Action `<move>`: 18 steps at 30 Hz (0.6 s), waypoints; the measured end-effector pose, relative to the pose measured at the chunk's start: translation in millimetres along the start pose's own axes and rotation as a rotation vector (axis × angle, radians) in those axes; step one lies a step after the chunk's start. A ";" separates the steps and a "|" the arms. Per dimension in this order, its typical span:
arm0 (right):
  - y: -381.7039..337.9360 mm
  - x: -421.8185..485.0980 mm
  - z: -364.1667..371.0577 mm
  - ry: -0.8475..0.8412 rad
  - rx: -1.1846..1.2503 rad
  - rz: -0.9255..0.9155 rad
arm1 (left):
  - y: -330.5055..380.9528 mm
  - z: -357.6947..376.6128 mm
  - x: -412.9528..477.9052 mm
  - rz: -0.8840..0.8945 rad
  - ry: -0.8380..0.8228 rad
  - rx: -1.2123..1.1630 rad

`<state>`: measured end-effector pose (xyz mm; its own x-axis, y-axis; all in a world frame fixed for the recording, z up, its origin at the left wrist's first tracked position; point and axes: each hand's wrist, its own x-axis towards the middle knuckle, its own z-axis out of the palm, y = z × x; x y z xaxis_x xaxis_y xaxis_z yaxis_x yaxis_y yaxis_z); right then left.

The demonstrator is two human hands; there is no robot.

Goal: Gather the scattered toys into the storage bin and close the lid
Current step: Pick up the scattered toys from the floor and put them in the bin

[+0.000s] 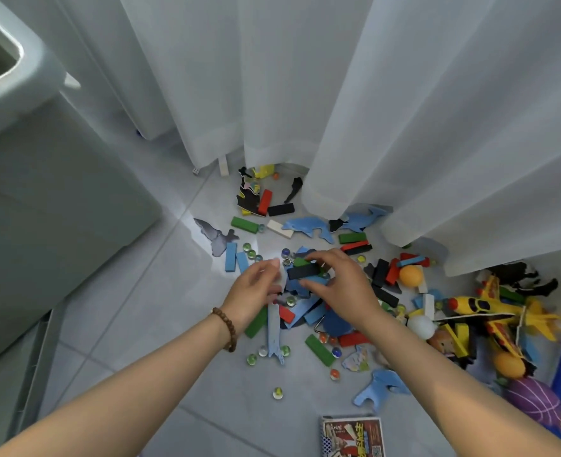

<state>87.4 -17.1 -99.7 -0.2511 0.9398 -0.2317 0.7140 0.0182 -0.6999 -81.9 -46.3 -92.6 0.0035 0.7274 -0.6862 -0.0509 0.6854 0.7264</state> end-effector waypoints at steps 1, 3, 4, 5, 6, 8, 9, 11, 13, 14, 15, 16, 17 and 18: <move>-8.8 0.0 -1.8 -0.012 -0.017 -0.035 | 4.1 4.4 -0.9 -0.112 -0.099 -0.163; -27.0 -0.5 -1.5 -0.045 -0.041 -0.086 | 8.9 7.6 -1.6 -0.277 -0.241 -0.485; -35.4 -0.9 0.6 -0.061 -0.037 -0.097 | 10.6 6.3 -1.8 -0.323 -0.267 -0.620; -42.0 -1.2 3.3 -0.075 -0.025 -0.104 | 11.3 3.8 -1.4 -0.347 -0.275 -0.728; -47.5 -1.5 5.3 -0.087 -0.001 -0.106 | 11.8 0.5 -1.2 -0.355 -0.272 -0.806; -53.8 -1.9 5.9 -0.109 0.127 -0.086 | 11.9 -7.3 0.1 -0.343 -0.249 -0.873; -54.9 -1.8 4.3 -0.110 0.217 -0.076 | 11.7 -11.8 0.7 -0.337 -0.235 -0.880; -52.9 -1.0 -0.1 -0.060 0.337 -0.056 | 11.0 -20.7 2.1 -0.333 -0.197 -0.879; -42.5 2.8 -1.7 0.019 0.345 -0.005 | 10.1 -29.5 3.0 -0.323 -0.143 -0.853; -36.1 5.6 -0.5 0.029 0.316 0.041 | 10.2 -34.0 3.0 -0.314 -0.116 -0.824; -29.6 8.0 2.7 0.002 0.280 0.099 | 9.8 -38.5 3.5 -0.301 -0.086 -0.785; -24.7 8.9 8.2 -0.056 0.240 0.159 | 9.4 -43.0 3.6 -0.290 -0.054 -0.737; -21.5 8.6 15.5 -0.120 0.193 0.210 | 7.9 -47.7 4.3 -0.283 -0.025 -0.685; -20.3 7.4 23.8 -0.164 0.147 0.241 | 6.5 -52.1 4.5 -0.281 -0.008 -0.634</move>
<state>55.5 -18.7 -103.3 -0.1968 0.8435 -0.4997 0.6667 -0.2586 -0.6990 -134.2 -40.3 -93.0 0.1087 0.5272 -0.8428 -0.6209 0.6981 0.3566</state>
